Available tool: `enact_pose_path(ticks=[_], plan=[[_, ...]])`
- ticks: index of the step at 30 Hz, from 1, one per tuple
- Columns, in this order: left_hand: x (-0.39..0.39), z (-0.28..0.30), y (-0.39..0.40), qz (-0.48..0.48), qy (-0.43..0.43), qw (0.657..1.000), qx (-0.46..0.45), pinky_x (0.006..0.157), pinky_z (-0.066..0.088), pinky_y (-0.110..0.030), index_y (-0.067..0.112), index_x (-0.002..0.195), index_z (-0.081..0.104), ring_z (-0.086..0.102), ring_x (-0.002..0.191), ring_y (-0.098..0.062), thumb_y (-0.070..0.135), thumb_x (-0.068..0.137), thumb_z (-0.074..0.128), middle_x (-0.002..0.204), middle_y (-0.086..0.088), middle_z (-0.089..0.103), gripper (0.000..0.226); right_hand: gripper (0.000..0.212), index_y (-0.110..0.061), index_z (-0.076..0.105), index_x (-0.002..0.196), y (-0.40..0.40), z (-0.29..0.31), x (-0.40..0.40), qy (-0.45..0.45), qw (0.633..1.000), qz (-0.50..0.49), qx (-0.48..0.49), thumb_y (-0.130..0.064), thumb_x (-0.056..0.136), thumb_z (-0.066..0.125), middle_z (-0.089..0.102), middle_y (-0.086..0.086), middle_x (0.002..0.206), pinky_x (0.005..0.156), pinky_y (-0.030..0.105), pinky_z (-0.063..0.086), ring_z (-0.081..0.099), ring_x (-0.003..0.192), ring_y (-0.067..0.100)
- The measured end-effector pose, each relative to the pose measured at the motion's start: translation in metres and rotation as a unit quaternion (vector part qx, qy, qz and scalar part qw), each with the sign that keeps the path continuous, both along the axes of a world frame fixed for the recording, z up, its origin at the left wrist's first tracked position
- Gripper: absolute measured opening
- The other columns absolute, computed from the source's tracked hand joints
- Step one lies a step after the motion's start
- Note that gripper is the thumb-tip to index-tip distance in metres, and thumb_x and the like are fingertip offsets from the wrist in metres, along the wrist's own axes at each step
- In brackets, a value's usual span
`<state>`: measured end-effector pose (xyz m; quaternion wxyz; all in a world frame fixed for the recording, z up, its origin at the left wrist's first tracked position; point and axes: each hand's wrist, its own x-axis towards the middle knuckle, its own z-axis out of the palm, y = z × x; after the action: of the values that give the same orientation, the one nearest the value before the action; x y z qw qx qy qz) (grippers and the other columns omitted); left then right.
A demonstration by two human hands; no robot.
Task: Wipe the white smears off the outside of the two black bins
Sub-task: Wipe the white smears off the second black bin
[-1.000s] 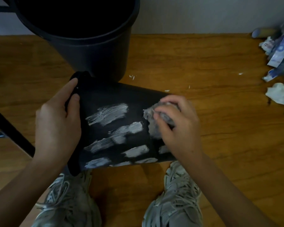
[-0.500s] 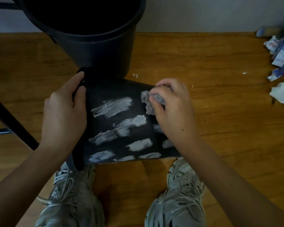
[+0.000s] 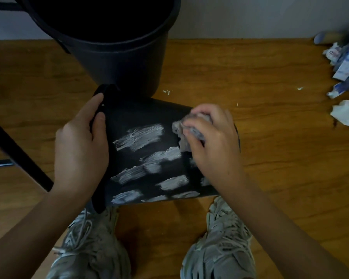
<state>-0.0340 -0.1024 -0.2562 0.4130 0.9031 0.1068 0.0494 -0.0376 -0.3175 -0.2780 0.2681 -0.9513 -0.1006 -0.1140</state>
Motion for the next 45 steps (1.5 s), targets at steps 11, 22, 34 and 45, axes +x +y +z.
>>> enact_pose_path(ticks=[11, 22, 34, 45], plan=[[0.003, -0.001, 0.001, -0.005, 0.002, 1.000, 0.005, 0.064, 0.033, 0.008, 0.014, 0.140, 0.049, 0.042, 0.063, 0.031, 0.015, 0.102, 0.042, 0.086, 0.024, 0.046, 0.038, 0.011, -0.009, 0.073, 0.097, 0.007, 0.005, 0.010, 0.025, 0.999, -0.010, -0.035, -0.011, 0.088, 0.067, 0.058, 0.010, 0.114, 0.075, 0.007, 0.027, 0.050, 0.103, 0.027], [0.004, -0.002, 0.001, -0.009, 0.003, 1.000, 0.007, 0.062, 0.036, 0.004, 0.019, 0.140, 0.048, 0.047, 0.061, 0.024, 0.018, 0.102, 0.042, 0.076, 0.030, 0.042, 0.038, 0.013, -0.009, 0.072, 0.096, 0.008, 0.001, 0.010, 0.014, 0.999, -0.022, -0.024, -0.015, 0.091, 0.062, 0.058, 0.011, 0.113, 0.071, 0.022, 0.032, 0.052, 0.101, 0.028], [0.008, -0.015, 0.006, -0.009, -0.006, 1.000, -0.018, 0.060, 0.037, 0.002, 0.020, 0.139, 0.049, 0.047, 0.060, 0.020, 0.021, 0.102, 0.042, 0.070, 0.029, 0.046, 0.038, 0.018, -0.008, 0.072, 0.094, 0.000, 0.001, -0.007, 0.004, 1.000, -0.020, -0.013, -0.017, 0.091, 0.058, 0.059, 0.012, 0.111, 0.070, 0.017, 0.032, 0.052, 0.098, 0.029], [0.009, -0.014, 0.006, -0.017, -0.003, 1.000, -0.017, 0.062, 0.035, 0.006, 0.017, 0.139, 0.049, 0.045, 0.062, 0.026, 0.019, 0.102, 0.041, 0.076, 0.036, 0.041, 0.038, 0.019, -0.011, 0.071, 0.098, -0.010, 0.006, -0.009, 0.042, 0.998, -0.030, -0.022, -0.021, 0.090, 0.057, 0.058, 0.010, 0.112, 0.079, 0.014, 0.031, 0.053, 0.101, 0.027]])
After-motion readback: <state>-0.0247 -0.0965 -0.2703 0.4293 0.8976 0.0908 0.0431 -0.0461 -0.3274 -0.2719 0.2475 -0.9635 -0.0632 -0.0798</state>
